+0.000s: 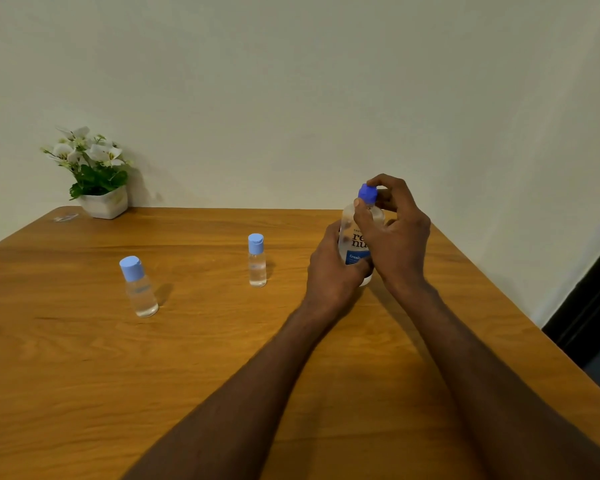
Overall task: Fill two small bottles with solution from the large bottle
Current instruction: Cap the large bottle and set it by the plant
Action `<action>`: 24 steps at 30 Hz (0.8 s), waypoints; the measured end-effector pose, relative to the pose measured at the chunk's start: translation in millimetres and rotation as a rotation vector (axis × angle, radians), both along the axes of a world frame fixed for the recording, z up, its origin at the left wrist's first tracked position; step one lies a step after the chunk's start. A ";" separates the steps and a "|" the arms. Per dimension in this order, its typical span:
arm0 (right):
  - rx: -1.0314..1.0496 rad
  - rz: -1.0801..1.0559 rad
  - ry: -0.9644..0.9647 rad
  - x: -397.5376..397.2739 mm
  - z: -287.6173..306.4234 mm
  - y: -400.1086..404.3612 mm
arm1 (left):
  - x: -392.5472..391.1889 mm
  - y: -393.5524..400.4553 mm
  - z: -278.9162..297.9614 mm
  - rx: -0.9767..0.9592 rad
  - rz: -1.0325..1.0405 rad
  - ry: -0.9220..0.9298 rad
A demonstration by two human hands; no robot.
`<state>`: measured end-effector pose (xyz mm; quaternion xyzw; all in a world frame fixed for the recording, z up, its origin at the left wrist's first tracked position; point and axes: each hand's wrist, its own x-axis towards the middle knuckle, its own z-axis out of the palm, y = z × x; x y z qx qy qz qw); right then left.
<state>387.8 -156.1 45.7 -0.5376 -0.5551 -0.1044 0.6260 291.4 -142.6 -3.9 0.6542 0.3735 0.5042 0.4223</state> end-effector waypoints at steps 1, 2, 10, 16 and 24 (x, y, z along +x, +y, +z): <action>-0.002 -0.001 -0.002 0.3 0.1 0.1 | -0.3 -0.2 0.1 0.004 -0.001 0.001; -0.002 0.001 -0.004 0.6 0.2 0.2 | -0.7 -0.3 0.0 0.010 -0.003 0.000; 0.011 0.030 0.002 2.3 -0.6 -0.7 | -0.5 -0.4 -1.5 0.020 0.000 -0.010; 0.010 0.024 -0.004 2.4 -1.9 -0.9 | -0.9 -2.0 -0.9 0.013 0.001 -0.006; -0.007 -0.005 -0.038 0.5 -0.3 -1.2 | -2.3 -2.8 1.5 0.013 -0.008 -0.011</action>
